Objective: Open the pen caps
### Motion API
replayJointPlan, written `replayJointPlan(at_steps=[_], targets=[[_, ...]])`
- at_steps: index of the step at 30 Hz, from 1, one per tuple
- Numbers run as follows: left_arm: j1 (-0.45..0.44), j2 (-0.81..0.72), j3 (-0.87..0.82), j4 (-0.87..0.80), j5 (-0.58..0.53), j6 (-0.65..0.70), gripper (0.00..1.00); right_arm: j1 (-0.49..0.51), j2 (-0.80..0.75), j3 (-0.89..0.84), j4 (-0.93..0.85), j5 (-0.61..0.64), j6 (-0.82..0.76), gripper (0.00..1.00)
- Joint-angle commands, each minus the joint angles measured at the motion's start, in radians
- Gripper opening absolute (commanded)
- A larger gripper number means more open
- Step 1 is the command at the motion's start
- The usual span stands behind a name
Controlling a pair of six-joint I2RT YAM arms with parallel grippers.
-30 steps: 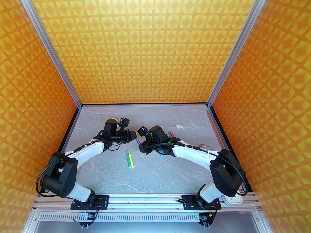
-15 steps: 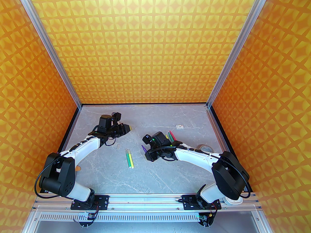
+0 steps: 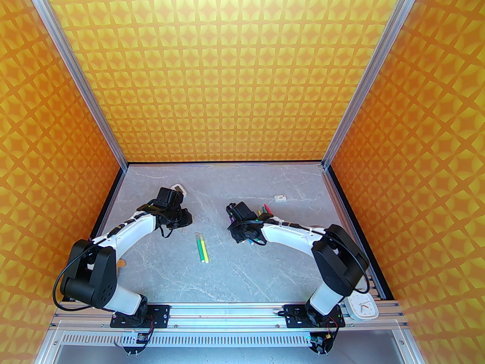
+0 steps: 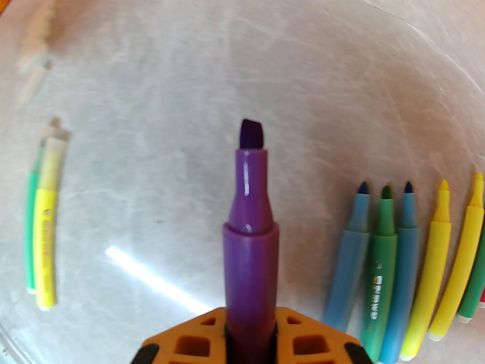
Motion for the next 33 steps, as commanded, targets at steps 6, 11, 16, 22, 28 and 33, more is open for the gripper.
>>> replayJointPlan(at_steps=[6, 11, 16, 22, 28, 33], targets=[[-0.056, 0.115, 0.078, -0.106, -0.121, 0.053, 0.0, -0.007, 0.05, 0.033, -0.026, 0.085, 0.027, 0.0], [-0.064, 0.152, 0.094, -0.131, -0.153, 0.058, 0.0, -0.007, 0.062, 0.033, -0.034, 0.123, 0.036, 0.0], [-0.067, 0.174, 0.098, -0.129, -0.155, 0.061, 0.02, -0.007, 0.074, 0.037, -0.041, 0.133, 0.038, 0.0], [-0.076, 0.201, 0.11, -0.122, -0.159, 0.06, 0.04, -0.007, 0.086, 0.04, -0.041, 0.138, 0.04, 0.0], [-0.077, 0.219, 0.119, -0.123, -0.181, 0.058, 0.05, -0.007, 0.092, 0.04, -0.05, 0.16, 0.039, 0.03], [-0.076, 0.242, 0.131, -0.13, -0.2, 0.055, 0.08, -0.007, 0.103, 0.043, -0.057, 0.168, 0.036, 0.05]])
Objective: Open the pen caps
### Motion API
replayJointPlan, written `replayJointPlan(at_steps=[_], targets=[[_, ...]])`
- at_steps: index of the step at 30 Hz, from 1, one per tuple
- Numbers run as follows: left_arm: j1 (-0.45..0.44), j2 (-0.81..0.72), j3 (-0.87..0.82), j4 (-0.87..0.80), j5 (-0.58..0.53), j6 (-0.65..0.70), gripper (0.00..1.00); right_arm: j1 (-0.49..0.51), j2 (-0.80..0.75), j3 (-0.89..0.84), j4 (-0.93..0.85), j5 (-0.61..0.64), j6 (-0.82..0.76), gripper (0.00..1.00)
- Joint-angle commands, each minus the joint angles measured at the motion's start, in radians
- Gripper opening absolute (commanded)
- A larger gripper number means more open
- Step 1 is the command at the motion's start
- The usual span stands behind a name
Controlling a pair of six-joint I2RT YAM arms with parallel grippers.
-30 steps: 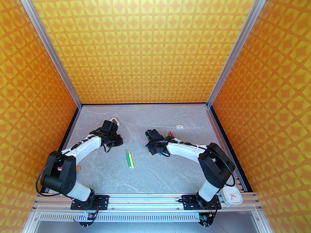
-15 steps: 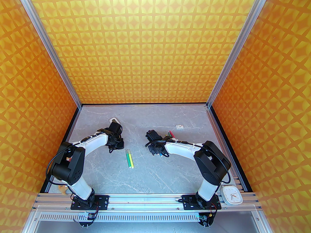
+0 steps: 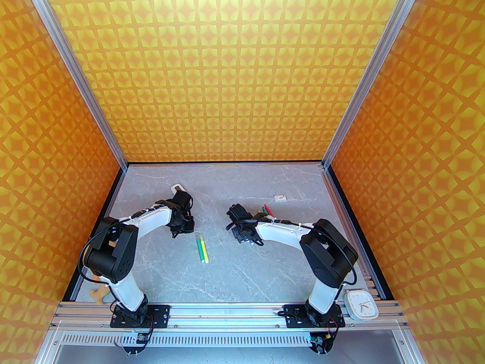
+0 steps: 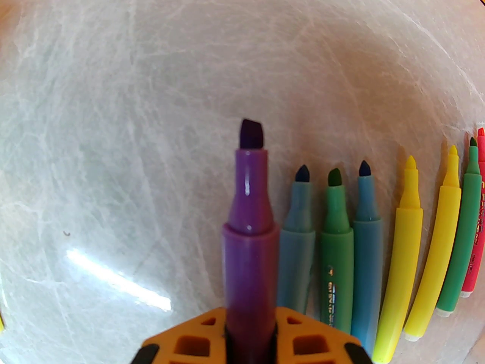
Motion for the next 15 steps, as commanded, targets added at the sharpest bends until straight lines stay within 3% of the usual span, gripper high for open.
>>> replayJointPlan(at_steps=[1, 15], targets=[[-0.006, 0.028, 0.03, -0.019, -0.035, 0.007, 0.08, -0.007, 0.021, 0.025, -0.023, 0.029, 0.016, 0.06], [-0.007, 0.052, 0.042, -0.034, -0.06, 0.016, 0.17, -0.007, 0.043, 0.045, -0.041, 0.036, 0.012, 0.12]])
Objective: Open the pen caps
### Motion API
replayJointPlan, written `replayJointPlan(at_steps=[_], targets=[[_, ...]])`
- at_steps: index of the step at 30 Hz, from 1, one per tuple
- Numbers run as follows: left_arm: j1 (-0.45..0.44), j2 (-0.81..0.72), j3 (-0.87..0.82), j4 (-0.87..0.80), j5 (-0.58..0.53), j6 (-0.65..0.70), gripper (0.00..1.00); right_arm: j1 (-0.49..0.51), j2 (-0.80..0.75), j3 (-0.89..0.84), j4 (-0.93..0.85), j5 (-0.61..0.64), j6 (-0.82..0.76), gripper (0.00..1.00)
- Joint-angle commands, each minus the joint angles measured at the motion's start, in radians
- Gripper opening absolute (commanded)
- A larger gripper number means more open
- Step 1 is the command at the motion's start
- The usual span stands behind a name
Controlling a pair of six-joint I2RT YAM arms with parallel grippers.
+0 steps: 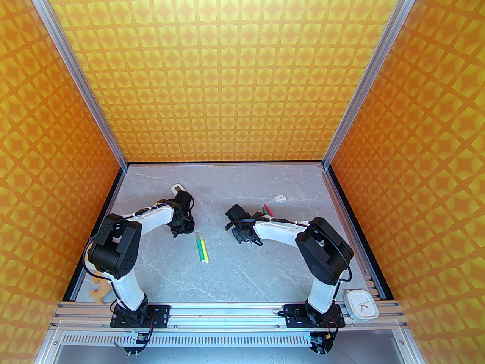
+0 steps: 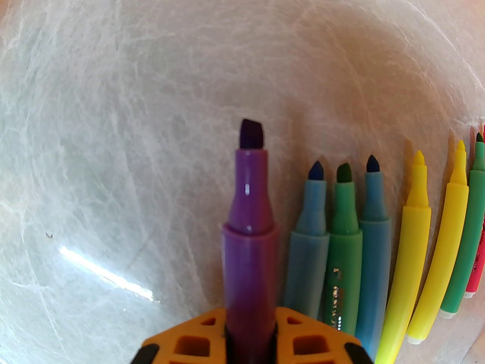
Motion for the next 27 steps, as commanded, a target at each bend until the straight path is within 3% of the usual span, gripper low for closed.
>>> replayJointPlan(at_steps=[1, 27], targets=[[-0.007, 0.012, 0.022, -0.028, -0.029, 0.014, 0.18, -0.007, 0.015, 0.029, -0.022, 0.028, 0.013, 0.13], [-0.012, -0.064, 0.022, -0.053, -0.04, 0.017, 0.29, -0.007, -0.024, 0.026, -0.039, 0.049, 0.007, 0.31]])
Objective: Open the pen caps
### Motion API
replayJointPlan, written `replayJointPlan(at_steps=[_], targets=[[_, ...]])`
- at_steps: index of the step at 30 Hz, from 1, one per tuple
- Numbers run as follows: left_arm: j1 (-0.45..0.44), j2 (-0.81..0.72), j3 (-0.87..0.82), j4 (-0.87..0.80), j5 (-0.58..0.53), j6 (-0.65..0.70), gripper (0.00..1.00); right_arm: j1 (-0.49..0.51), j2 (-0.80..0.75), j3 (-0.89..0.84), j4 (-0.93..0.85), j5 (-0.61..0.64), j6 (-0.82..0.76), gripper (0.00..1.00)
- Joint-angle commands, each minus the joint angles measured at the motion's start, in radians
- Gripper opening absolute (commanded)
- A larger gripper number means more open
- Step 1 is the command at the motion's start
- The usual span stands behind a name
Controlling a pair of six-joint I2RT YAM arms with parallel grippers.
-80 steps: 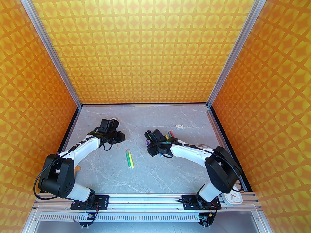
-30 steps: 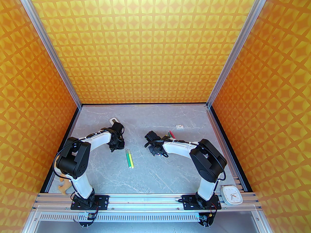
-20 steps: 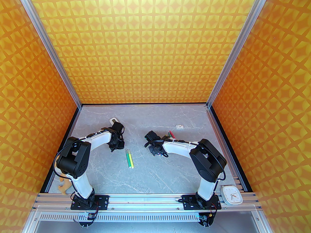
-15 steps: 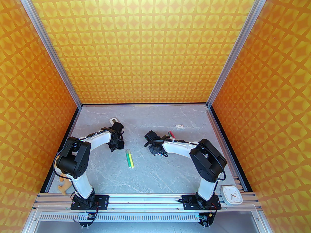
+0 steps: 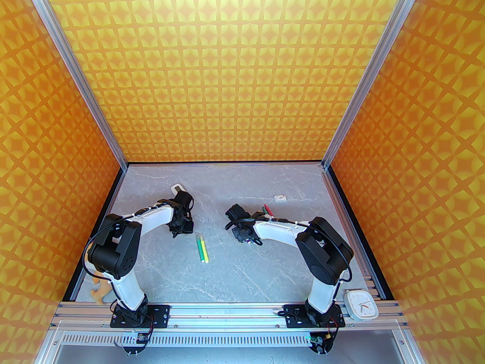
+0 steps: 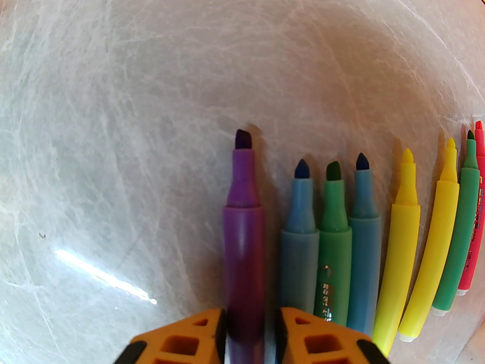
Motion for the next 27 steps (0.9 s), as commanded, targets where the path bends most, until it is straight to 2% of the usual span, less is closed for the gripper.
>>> replayJointPlan(at_steps=[1, 9, 16, 23, 27], targets=[[-0.012, -0.064, 0.022, -0.022, -0.019, 0.011, 0.3, -0.007, -0.029, 0.019, -0.024, 0.02, 0.006, 0.31], [-0.009, -0.141, -0.008, 0.022, 0.013, 0.022, 0.42, -0.006, -0.098, 0.006, 0.0, -0.064, -0.006, 0.35], [0.0, -0.22, -0.098, 0.123, 0.073, -0.003, 0.57, 0.015, -0.147, 0.009, 0.009, -0.195, 0.017, 0.39], [0.063, -0.31, -0.189, 0.211, 0.143, -0.022, 0.65, 0.113, -0.09, 0.086, -0.002, -0.254, 0.064, 0.42], [0.097, -0.371, -0.252, 0.252, 0.144, -0.026, 0.71, 0.156, -0.03, 0.144, -0.02, -0.271, 0.069, 0.42]])
